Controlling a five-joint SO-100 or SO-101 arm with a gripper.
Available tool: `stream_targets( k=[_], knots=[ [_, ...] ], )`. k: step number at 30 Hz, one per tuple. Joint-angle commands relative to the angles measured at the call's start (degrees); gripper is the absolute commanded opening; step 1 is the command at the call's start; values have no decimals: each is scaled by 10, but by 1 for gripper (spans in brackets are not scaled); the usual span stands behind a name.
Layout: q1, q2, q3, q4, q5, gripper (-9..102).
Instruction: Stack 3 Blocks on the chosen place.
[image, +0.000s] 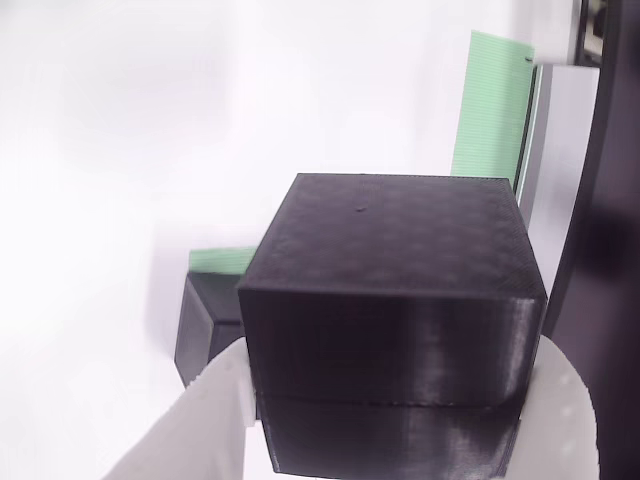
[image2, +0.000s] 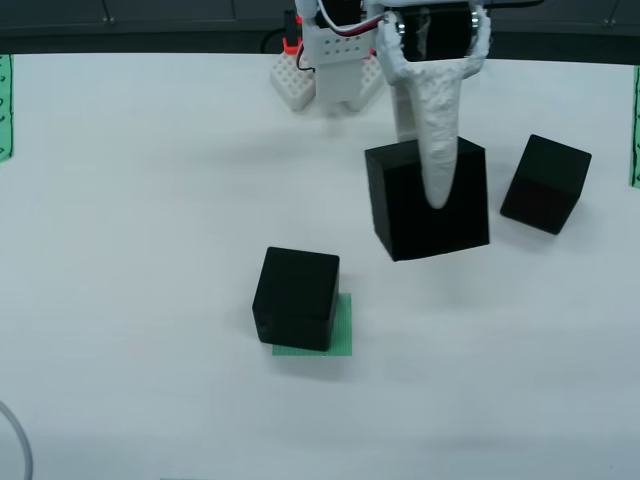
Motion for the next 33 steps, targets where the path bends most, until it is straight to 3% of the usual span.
stream_targets(
  k=[1, 14, 33],
  knots=[
    [39, 17, 7, -2, -33, 23],
    [140, -6, 38, -2, -90, 23],
    [178, -89, 29, -2, -92, 23]
  ],
)
